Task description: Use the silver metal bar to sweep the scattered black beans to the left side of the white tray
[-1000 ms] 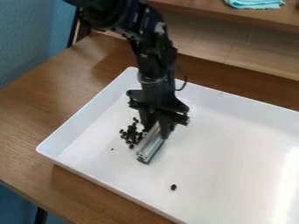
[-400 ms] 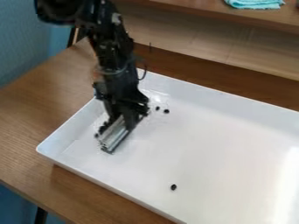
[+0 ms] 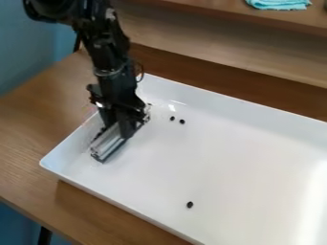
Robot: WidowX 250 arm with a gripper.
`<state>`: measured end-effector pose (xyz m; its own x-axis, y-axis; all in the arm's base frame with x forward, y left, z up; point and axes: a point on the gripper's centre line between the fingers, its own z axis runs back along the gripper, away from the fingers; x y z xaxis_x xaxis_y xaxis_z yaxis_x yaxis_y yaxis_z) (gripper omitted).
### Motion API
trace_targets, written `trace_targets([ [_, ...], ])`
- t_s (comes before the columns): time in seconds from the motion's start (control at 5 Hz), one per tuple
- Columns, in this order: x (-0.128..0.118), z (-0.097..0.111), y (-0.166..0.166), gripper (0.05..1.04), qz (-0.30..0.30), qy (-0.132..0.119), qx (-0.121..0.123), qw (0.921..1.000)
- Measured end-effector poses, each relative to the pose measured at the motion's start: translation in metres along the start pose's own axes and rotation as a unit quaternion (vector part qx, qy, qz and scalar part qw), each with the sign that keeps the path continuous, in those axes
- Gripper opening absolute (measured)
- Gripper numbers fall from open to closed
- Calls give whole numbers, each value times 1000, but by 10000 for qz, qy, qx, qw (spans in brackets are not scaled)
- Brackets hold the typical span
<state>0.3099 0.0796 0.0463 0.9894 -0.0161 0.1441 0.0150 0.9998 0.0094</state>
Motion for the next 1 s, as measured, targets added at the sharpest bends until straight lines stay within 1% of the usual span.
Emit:
trace_targets([
  [0.2, -1, 0, 1, 370, -3, 25, 6, 10000],
  [0.4, 3, 6, -7, 370, -17, -77, -30, 10000],
  [0.6, 20, 27, -32, 370, -261, -409, -31, 9988],
  [0.8, 33, 42, -56, 370, -362, -570, -53, 9977],
  [1.0, 52, 47, -91, 370, -572, -765, -269, 9951],
])
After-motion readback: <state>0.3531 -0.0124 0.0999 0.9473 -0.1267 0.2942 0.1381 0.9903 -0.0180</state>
